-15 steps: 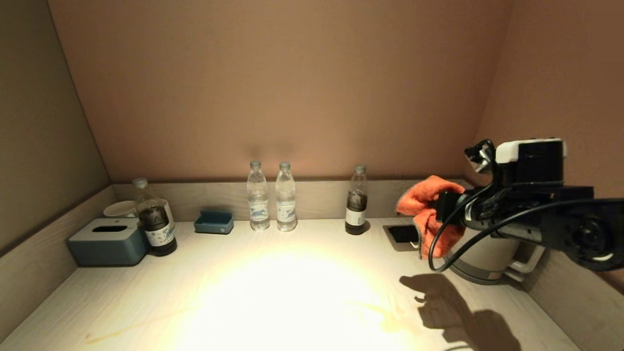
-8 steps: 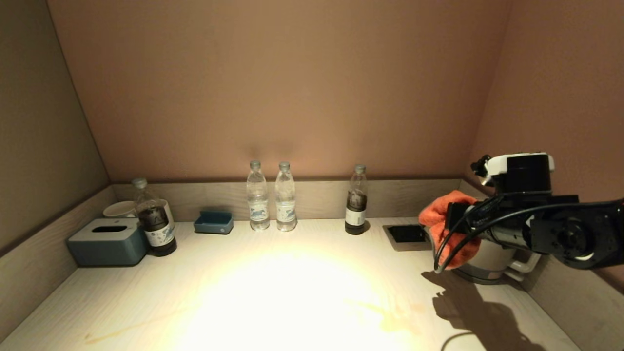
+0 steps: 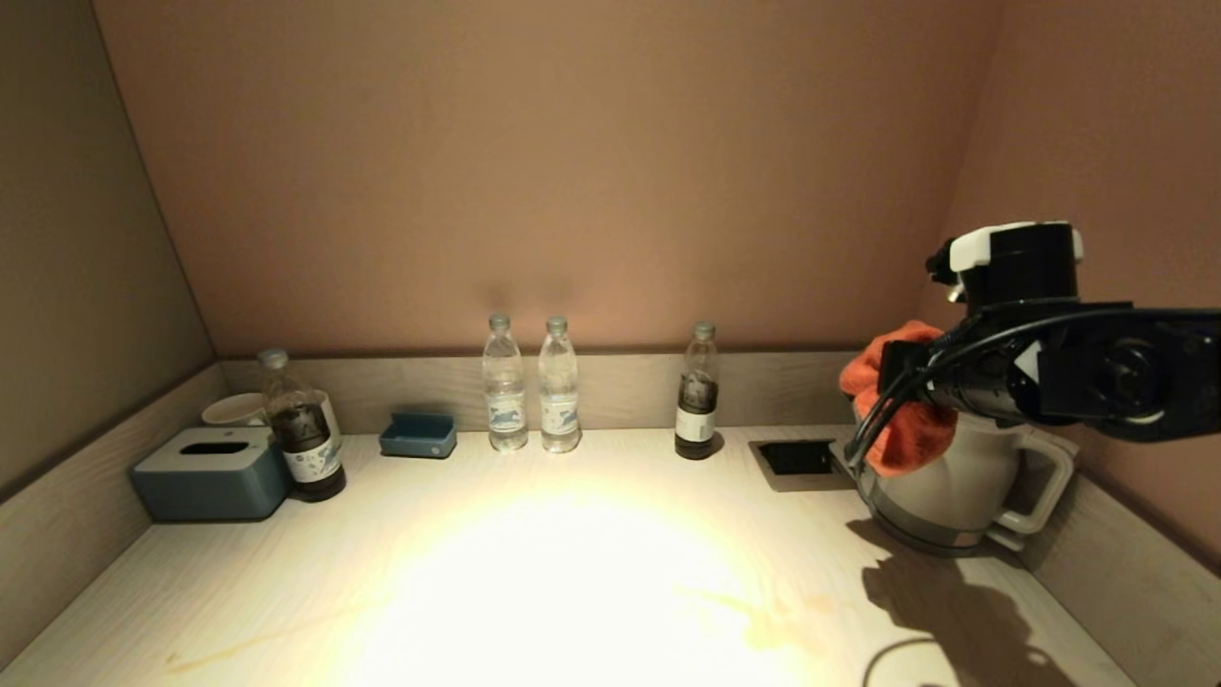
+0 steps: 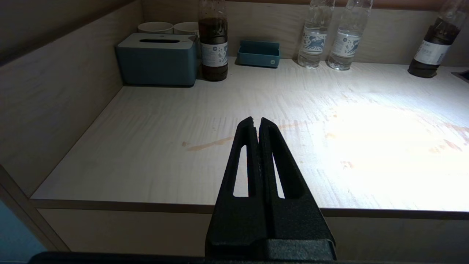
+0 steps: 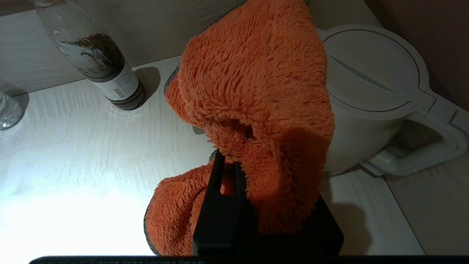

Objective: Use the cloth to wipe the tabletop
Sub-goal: Sweep the stains on the table

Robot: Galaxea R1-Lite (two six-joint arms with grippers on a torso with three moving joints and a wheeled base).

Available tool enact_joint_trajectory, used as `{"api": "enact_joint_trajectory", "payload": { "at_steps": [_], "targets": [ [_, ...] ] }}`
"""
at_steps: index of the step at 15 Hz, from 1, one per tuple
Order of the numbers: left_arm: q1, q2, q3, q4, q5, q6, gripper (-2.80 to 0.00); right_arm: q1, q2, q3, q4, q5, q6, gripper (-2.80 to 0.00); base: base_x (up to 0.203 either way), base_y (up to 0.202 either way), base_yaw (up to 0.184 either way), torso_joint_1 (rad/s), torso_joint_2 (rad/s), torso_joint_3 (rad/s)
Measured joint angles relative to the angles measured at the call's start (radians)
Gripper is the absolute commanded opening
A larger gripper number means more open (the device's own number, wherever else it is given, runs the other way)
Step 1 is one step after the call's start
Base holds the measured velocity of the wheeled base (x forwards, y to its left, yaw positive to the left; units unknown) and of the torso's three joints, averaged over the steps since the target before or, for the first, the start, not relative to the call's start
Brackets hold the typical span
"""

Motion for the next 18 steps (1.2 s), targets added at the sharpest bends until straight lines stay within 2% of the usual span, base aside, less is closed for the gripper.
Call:
{"api": "enact_joint_trajectory", "payload": {
  "at_steps": [4, 10, 14, 18],
  "targets": [
    [0.0, 0.0, 0.0, 0.0, 0.0, 0.0, -2.8, 0.02, 0.05, -0.121, 0.208, 0.023, 0.03, -2.8, 0.0, 0.0, 0.0, 0.0, 0.0, 0.0],
    [0.0, 0.0, 0.0, 0.0, 0.0, 0.0, -2.8, 0.044, 0.095, -0.138, 0.532, 0.129, 0.012, -2.8, 0.0, 0.0, 0.0, 0.0, 0.0, 0.0],
    [0.0, 0.0, 0.0, 0.0, 0.0, 0.0, -2.8, 0.049, 0.129, -0.08, 0.673, 0.176, -0.027, -2.8, 0.0, 0.0, 0.0, 0.0, 0.0, 0.0],
    [0.0, 0.0, 0.0, 0.0, 0.0, 0.0, -2.8, 0.049, 0.16, -0.083, 0.74, 0.185, -0.042, -2.8, 0.0, 0.0, 0.0, 0.0, 0.0, 0.0]
  ]
}}
